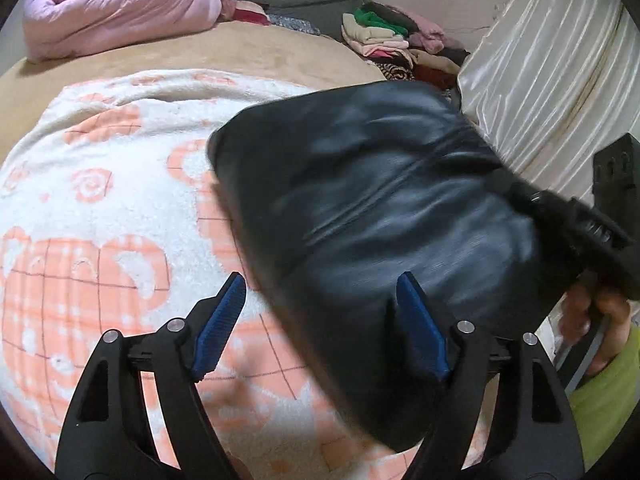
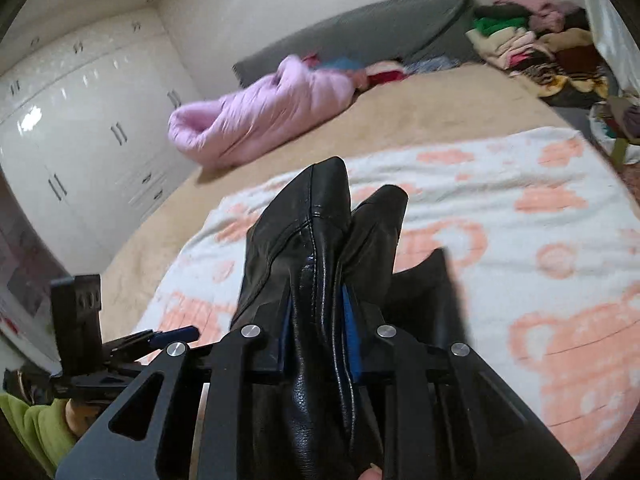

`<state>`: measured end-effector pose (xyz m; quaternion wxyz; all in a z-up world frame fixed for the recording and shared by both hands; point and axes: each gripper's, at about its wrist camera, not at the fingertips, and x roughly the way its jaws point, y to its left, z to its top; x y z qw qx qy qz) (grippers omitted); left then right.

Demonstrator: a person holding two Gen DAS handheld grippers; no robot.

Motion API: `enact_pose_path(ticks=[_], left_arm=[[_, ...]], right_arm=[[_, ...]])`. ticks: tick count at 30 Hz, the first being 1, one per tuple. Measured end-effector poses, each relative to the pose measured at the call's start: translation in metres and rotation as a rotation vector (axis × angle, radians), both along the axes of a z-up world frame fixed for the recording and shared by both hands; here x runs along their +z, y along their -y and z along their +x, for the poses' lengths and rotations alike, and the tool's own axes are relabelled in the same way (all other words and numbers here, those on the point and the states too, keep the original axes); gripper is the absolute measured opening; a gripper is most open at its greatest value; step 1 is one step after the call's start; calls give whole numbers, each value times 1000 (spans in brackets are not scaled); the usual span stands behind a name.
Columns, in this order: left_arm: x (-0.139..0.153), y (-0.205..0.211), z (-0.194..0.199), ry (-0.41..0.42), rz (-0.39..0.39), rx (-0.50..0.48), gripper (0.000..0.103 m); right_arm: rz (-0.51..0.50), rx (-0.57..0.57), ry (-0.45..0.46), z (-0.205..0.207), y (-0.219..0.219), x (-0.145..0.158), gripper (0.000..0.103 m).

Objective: Fold large clothes

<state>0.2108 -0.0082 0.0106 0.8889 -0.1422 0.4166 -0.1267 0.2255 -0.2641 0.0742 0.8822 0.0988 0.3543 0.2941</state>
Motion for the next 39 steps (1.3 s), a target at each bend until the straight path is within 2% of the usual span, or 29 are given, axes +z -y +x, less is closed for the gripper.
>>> enact_pose_path(ticks=[2, 4, 8, 10, 12, 15, 16, 17, 20, 21, 24, 25, 27, 28, 33, 34, 35, 39], left_arm=[[-8, 1, 6, -28, -40, -2, 76], [-18, 7, 16, -78, -87, -14, 79], [-36, 29, 27, -153, -70, -44, 83], [-41, 36, 30, -167, -49, -56, 90], [-44, 43, 31, -164, -22, -56, 91], [-47, 49, 34, -160, 7, -59, 95], [-47, 51, 34, -164, 6, -60, 95], [-47, 51, 35, -167, 2, -59, 95], [-46, 53, 37, -156, 24, -59, 95], [-45, 53, 37, -156, 24, -58, 95], [-44, 53, 37, -148, 38, -52, 95], [-44, 53, 36, -146, 42, -52, 95], [-43, 54, 37, -145, 42, -53, 95], [-44, 56, 37, -150, 46, -59, 95], [-45, 58, 35, -137, 76, -59, 95], [-46, 57, 35, -140, 76, -59, 95], [-46, 56, 36, -142, 77, -60, 95], [-47, 55, 37, -149, 75, -70, 95]], right_arm=[[46, -34, -56, 8, 26, -17, 21], [45, -63, -128, 14, 38, -43, 21], [107, -102, -234, 22, 54, -96, 23], [101, -117, -242, 22, 57, -106, 25], [85, -136, -250, 22, 59, -112, 30], [27, -160, -244, 21, 58, -113, 44], [20, -166, -247, 19, 59, -109, 52], [25, -171, -248, 15, 63, -103, 65], [100, -155, -214, -1, 79, -87, 85], [107, -153, -211, -5, 82, -84, 87], [116, -115, -265, -8, 88, -92, 88], [118, -92, -316, -7, 89, -102, 86], [122, -65, -373, -4, 92, -117, 65], [149, -67, -396, -4, 94, -125, 61], [230, -87, -448, 1, 98, -151, 65], [243, -90, -455, 2, 96, -156, 63], [251, -84, -455, 1, 95, -158, 56], [267, -100, -454, -7, 90, -158, 51]])
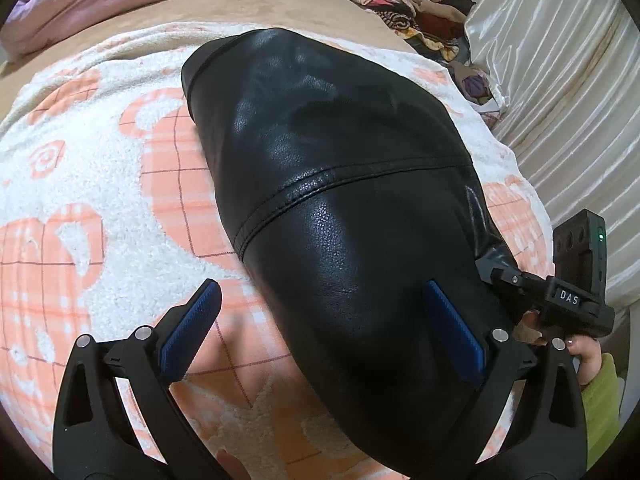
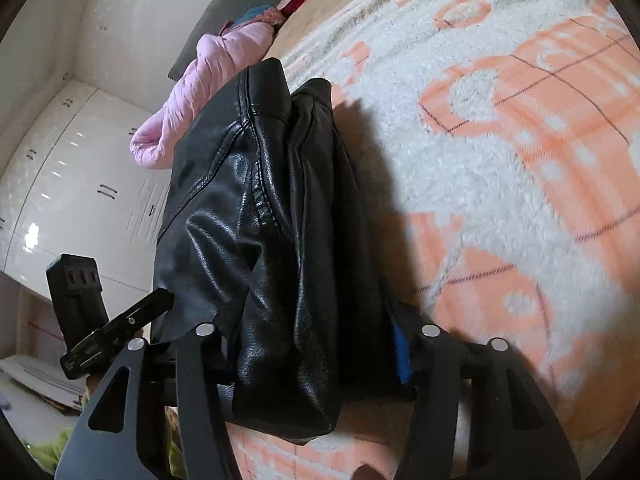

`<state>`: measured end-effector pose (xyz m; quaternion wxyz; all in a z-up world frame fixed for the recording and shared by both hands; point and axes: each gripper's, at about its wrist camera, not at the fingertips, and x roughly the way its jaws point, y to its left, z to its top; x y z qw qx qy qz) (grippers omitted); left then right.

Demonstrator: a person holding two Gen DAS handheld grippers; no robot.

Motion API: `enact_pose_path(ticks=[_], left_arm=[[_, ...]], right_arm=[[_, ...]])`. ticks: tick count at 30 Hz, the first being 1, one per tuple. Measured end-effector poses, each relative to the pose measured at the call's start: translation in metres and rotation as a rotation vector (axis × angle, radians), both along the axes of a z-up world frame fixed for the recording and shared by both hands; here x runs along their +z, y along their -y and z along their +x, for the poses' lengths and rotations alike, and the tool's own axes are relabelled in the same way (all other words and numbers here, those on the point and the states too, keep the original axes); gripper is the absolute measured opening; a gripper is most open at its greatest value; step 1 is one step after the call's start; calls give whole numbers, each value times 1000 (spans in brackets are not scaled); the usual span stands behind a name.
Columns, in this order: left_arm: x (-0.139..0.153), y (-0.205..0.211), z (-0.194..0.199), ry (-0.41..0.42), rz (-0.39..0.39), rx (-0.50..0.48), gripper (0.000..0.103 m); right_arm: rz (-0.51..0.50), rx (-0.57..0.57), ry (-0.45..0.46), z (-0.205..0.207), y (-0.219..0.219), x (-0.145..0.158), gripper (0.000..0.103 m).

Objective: Fold large clothes

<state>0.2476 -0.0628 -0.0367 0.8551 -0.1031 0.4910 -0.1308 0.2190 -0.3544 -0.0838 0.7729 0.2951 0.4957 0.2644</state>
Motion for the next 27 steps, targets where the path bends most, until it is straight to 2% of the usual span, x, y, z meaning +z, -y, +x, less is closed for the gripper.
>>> enact_pose_path(ticks=[4, 10, 14, 17, 19, 22, 25, 27], left_arm=[[2, -7, -1, 6, 11, 7, 95], [7, -23, -7, 40, 82, 13, 95], [6, -20, -8, 46, 88, 0, 95], [8, -20, -9, 61, 103, 1, 95], [8, -21, -9, 64, 103, -2, 95], [7, -21, -10, 61, 96, 7, 95], [9, -19, -12, 61, 98, -1, 94], [14, -17, -18, 76, 104, -13, 94]], right_arm=[[7, -22, 1, -19, -11, 3, 51], [-19, -53, 38, -53, -41, 9, 51], [-92, -99, 49, -54, -38, 18, 72], [-158, -136, 151, -56, -26, 53, 82], [-200, -184, 236, -50, -19, 80, 83], [-245, -185, 272, -19, -21, 101, 80], [-297, -159, 278, 17, -36, 107, 66], [-327, -138, 277, 35, -48, 106, 65]])
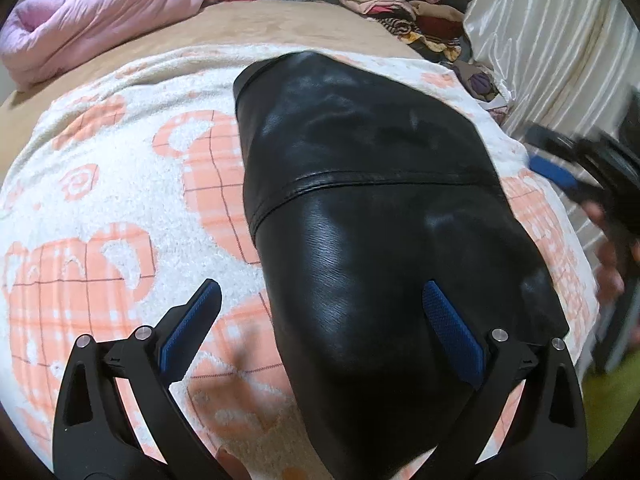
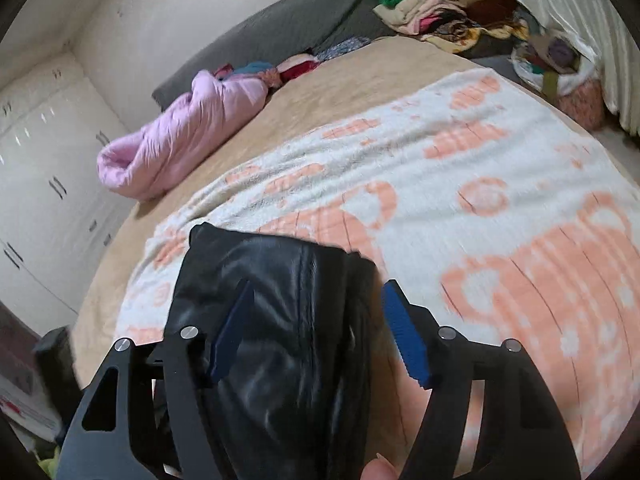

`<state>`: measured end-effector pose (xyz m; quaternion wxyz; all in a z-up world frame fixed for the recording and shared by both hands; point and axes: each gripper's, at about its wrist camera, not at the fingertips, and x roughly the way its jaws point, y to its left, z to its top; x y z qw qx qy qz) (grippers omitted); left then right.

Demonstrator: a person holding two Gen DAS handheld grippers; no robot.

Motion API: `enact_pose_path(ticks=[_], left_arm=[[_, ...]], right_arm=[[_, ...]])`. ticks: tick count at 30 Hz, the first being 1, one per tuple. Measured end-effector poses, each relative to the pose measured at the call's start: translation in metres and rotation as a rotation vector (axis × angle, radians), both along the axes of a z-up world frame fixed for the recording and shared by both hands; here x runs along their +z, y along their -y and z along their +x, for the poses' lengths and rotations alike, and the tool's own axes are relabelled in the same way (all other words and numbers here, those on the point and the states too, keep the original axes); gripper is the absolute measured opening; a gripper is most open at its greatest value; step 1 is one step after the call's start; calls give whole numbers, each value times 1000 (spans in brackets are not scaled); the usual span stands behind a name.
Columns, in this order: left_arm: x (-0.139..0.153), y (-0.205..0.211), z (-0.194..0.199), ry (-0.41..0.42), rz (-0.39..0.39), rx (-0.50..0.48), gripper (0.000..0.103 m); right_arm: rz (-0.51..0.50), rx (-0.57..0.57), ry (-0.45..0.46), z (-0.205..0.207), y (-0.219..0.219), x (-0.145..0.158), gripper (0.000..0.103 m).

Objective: Fold large clothes

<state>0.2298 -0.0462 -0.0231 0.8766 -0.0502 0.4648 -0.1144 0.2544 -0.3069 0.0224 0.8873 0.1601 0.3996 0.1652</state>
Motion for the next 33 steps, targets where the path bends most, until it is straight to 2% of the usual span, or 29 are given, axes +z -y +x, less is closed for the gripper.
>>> enact_pose_path(ticks=[4, 7, 9, 10, 11, 14, 16, 21, 25, 33], left_arm=[[0, 10, -9, 6, 24, -37, 94], [-4, 15, -10, -8, 18, -49, 94], [-7, 17, -10, -9, 20, -53, 94], [-8, 17, -10, -7, 22, -53, 94], [-7, 17, -10, -6, 19, -52, 94], [-7, 16, -6, -14, -2, -51, 94], [-8, 18, -4, -17, -16, -51, 94], [-15, 26, 1, -28, -19, -47, 95], [-18, 27, 4, -37, -31, -53, 95], [-18, 33, 6, -39, -16, -66, 95]], right_arm=[[-49, 20, -55, 31, -22, -16, 65], [-98, 55, -79, 40, -40, -27, 47], [-119, 69, -50, 36, -43, -27, 31], [-120, 75, -25, 33, -44, -25, 16], [-104, 85, 0, 30, -42, -22, 12], [-60, 104, 81, 24, -35, -7, 10], [-44, 96, 93, 28, -29, -2, 10], [-47, 71, 37, 42, -20, -20, 9], [-64, 58, 28, 46, -17, -35, 10], [-162, 23, -38, 56, -22, -60, 15]])
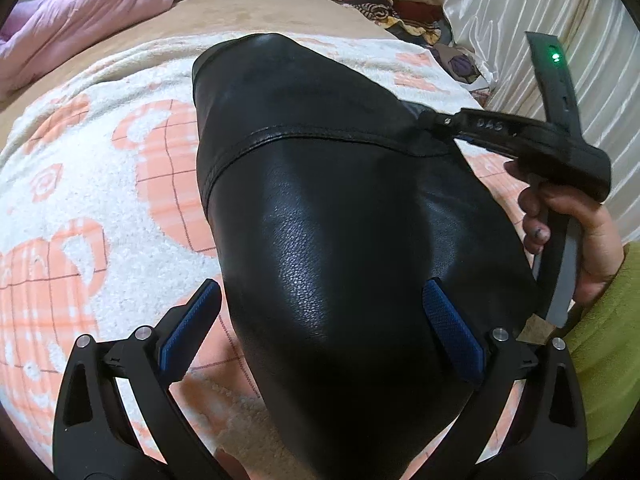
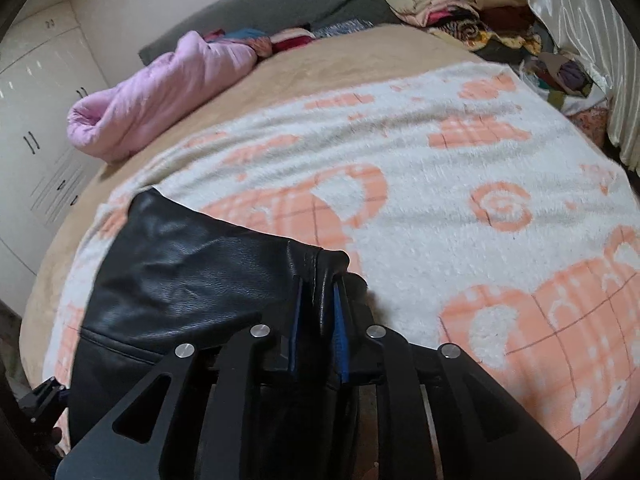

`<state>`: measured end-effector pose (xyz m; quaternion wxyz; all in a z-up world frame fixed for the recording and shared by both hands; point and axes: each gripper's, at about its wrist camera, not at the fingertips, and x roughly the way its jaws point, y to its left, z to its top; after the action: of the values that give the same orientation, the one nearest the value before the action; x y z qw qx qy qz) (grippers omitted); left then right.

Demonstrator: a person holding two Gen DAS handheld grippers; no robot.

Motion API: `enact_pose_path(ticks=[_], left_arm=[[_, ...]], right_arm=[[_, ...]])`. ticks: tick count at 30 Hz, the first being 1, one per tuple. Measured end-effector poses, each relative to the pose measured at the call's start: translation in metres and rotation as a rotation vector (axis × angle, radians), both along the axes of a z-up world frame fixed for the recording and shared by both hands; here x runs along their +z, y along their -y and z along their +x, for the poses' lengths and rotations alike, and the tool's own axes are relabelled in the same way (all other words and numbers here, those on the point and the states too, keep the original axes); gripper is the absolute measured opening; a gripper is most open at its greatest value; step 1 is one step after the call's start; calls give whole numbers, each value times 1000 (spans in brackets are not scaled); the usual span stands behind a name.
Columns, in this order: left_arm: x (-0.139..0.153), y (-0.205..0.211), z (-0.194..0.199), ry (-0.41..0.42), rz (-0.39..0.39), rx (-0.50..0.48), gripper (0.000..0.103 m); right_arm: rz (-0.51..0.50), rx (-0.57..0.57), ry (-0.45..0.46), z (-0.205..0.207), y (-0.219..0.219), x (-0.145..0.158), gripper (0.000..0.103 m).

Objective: Fold large clothes

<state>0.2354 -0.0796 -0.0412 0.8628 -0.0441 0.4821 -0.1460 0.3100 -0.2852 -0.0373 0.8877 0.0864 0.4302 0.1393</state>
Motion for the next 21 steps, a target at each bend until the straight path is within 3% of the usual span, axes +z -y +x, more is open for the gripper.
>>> enact_pose_path(ticks=[7, 12, 15, 17, 21], left_arm=[[-3, -1, 0, -11, -12, 2, 95], [-1, -3, -1, -9, -7, 3, 95], [0, -4, -1, -10, -11, 7, 95], [1, -7, -2, -12, -16, 12, 95], [3, -10, -2, -19, -34, 21, 95]], right_arm=[[-91, -2, -26, 5, -8, -14, 20], [-121, -5, -2, 1, -10, -3, 25], [-110, -5, 22, -6, -9, 10, 31], [-63, 15, 33, -13, -7, 20, 53], [-36, 50, 78, -33, -9, 39, 55]])
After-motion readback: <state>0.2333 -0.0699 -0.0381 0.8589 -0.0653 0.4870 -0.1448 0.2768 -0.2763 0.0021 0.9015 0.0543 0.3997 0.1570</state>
